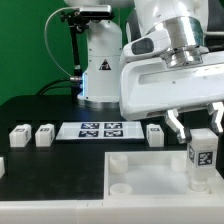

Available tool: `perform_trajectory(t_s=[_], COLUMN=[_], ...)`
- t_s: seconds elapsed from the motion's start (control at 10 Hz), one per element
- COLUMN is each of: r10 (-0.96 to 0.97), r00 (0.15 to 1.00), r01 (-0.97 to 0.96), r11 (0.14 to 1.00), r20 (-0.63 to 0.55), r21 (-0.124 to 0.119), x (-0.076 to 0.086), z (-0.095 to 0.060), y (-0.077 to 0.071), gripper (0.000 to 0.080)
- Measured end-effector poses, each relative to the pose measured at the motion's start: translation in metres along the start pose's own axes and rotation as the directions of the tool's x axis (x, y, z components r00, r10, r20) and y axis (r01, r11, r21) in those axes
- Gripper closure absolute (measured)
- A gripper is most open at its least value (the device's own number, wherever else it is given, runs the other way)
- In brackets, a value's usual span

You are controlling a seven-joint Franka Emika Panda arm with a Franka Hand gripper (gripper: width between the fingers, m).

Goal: Assemble one leg

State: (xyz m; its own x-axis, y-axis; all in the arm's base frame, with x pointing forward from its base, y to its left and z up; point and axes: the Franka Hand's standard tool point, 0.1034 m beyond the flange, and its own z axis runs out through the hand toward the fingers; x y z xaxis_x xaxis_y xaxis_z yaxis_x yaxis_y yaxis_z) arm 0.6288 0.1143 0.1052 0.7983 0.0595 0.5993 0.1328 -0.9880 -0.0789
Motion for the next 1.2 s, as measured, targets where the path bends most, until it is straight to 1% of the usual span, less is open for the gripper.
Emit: perform_trajectory(t_s=[0.1,0.5,0.7,0.9,1.1,1.2], r10=[-0.001,0.000,0.002,0.004,0.004,0.004], r00=[1.000,1.000,1.000,1.000,1.000,1.000], r01=[0.001,0.000,-0.002,-0.004,-0.004,-0.004], r11=[1.000,1.000,1.000,1.000,1.000,1.000], r20=[0.002,-0.001,0.008,0.019,0.023,0.025], r21=[0.000,0.000,-0.002,-0.002,-0.002,-0.002], x=[-0.002,-0.001,-0.005,-0.012,-0.014,-0.014], z=[-0.001,0.003,0.006,0.011,0.012,0.012], y=[0.000,0.000,0.002,0.003,0.003,0.003], gripper=[0.0506,0.0506,0.0506,0.0506,0.0506,0.0437])
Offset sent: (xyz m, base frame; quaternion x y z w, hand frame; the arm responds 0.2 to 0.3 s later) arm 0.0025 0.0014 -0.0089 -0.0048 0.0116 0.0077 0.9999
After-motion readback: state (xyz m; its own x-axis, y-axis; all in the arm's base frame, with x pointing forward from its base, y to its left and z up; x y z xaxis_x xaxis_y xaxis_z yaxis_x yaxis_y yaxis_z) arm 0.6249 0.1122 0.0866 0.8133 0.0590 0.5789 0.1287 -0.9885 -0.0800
